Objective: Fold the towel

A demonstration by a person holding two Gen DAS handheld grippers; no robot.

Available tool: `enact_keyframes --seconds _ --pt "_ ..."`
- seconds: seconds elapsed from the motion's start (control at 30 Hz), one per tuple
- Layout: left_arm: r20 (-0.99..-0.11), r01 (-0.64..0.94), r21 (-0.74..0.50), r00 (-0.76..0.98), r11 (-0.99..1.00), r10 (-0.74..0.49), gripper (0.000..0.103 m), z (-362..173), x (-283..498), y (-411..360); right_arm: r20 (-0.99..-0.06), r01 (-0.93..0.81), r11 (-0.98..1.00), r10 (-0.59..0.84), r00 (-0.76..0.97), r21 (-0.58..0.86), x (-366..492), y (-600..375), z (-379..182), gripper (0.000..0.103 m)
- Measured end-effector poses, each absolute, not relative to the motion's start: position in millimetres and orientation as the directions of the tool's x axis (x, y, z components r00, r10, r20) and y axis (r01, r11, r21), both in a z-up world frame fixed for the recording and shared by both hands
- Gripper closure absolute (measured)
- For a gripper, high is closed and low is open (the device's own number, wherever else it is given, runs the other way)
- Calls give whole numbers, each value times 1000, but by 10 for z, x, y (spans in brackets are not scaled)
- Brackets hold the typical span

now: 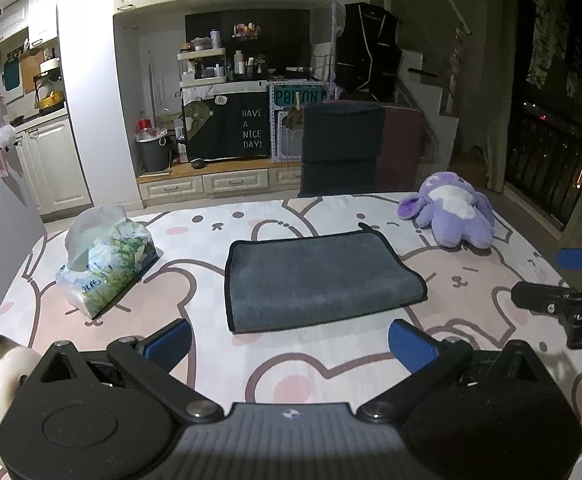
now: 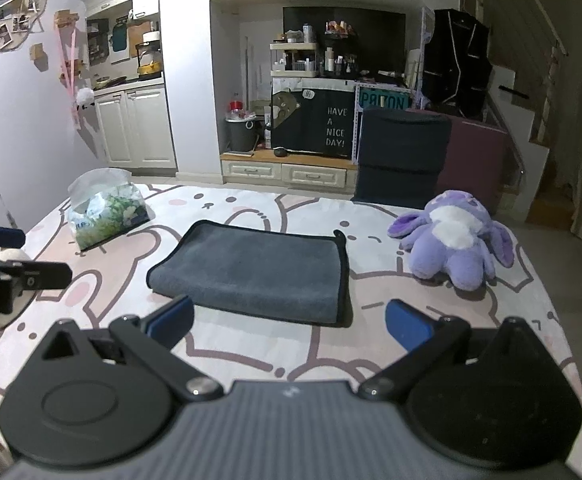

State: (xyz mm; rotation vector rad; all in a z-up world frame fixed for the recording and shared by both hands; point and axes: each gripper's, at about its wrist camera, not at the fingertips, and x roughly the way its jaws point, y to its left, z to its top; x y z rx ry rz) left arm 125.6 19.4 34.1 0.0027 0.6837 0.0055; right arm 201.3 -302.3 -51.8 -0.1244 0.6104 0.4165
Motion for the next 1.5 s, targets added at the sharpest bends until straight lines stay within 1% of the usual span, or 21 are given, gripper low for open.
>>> enact_keyframes --seconds 0.17,0.63,0.93,1.23,1.5 --pt "-635 2 -2 772 1000 -2 0 307 1153 204 -574 -421 907 347 742 4 1884 -3069 -526 0" --pt "-604 33 -3 796 999 -28 0 314 870 127 -567 -442 897 372 735 16 1595 -3123 -519 0" --pt "-596 55 -5 802 999 -47 0 313 744 115 -565 -441 897 365 740 1 1465 -3136 -517 0" --pt "-602 60 -1 797 998 -48 0 278 638 99 -561 -457 889 366 742 -24 1368 -3135 -536 0" --pt "-608 49 -5 793 999 -42 0 245 519 108 -564 -458 889 371 737 -13 1313 -3159 -552 0"
